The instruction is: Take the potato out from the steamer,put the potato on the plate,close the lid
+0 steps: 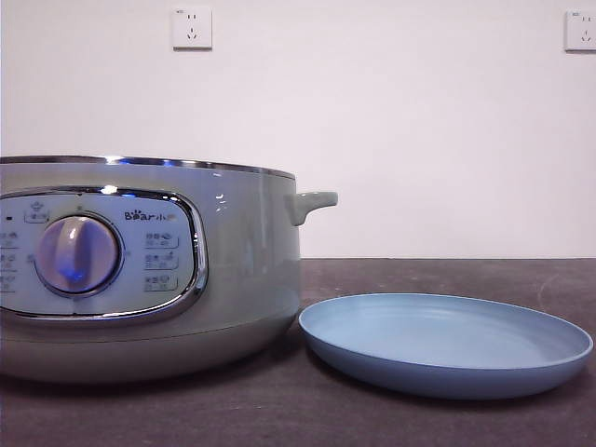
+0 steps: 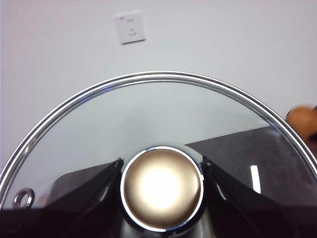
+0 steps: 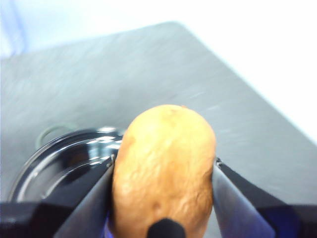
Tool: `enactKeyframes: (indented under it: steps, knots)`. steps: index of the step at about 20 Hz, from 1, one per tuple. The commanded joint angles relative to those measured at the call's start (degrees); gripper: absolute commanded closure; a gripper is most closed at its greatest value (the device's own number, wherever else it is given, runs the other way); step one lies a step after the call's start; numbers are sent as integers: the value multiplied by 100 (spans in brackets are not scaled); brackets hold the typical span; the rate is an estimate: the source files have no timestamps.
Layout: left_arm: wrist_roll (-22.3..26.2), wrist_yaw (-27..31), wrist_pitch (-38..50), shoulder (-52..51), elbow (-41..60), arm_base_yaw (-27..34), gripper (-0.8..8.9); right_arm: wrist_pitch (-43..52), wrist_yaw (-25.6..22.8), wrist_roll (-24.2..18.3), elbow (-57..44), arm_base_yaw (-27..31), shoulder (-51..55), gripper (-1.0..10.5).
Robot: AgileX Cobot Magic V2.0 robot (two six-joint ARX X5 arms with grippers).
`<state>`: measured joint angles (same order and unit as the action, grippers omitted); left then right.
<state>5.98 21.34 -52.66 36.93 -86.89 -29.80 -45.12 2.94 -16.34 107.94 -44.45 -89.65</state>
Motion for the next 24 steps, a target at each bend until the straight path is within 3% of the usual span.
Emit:
enactKeyframes:
  steps: [1, 5, 8, 16, 20, 24]
  knots:
    - [-17, -247, 479, 90, -66, -15, 821, -439, -11, -20, 4, 225, 448, 958]
    - [-13, -647, 671, 369, -66, -15, 821, -1596, -42, 63, 4, 706, 981, 959]
    - [-15, -968, 769, 579, -66, -15, 821, -2225, -37, 457, 2, 1106, 1211, 958]
    - [-17, -1773, 940, 1158, -66, -15, 821, -2955, -28, 907, -129, 1845, 1360, 959]
    - [-17, -2149, 1034, 1478, -66, -15, 821, -2732, 17, 946, -968, 2074, 1357, 959]
    - [-17, -2323, 1110, 1648, -66, -17, 821, -1639, 138, 984, -2494, 2083, 1346, 959]
